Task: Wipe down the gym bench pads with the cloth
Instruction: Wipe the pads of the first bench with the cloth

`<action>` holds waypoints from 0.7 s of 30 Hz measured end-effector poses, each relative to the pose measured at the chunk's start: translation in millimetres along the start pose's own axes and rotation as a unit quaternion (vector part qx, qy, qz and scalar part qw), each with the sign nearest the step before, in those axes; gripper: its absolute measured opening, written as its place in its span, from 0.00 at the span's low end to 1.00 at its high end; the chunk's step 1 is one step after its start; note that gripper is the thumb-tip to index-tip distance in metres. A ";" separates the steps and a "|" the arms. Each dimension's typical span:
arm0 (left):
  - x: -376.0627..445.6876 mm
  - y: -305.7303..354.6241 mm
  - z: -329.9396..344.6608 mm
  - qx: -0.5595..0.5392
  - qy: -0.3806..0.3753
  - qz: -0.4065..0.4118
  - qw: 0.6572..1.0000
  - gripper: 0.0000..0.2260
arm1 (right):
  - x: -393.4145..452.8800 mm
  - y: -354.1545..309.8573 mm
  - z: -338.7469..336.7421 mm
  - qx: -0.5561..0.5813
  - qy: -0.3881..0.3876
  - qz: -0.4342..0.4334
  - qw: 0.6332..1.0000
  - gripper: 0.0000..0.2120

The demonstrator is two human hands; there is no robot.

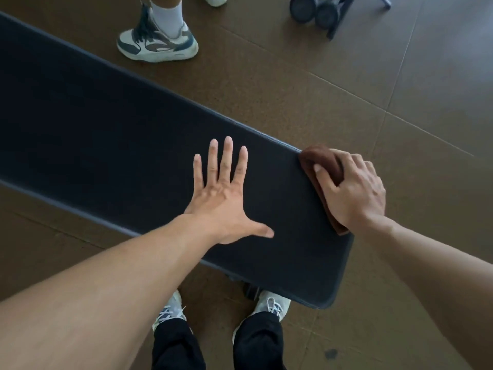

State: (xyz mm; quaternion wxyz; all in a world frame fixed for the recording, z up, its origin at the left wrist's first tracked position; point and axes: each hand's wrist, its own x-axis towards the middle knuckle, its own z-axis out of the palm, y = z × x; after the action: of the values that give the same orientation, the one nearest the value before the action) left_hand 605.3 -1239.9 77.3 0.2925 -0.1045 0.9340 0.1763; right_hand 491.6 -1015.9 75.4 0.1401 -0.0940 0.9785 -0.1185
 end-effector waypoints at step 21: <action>-0.2 8.7 -7.9 0.022 -0.062 -0.024 0.998 0.71 | 88.0 -43.4 -16.3 0.224 -0.356 -0.036 0.907 0.08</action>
State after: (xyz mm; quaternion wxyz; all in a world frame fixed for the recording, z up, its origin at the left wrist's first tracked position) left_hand 598.8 -1235.0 85.9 0.3565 -0.1092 0.9149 0.1547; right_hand 410.3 -1073.0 79.7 0.4924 -0.1310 0.8073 -0.2979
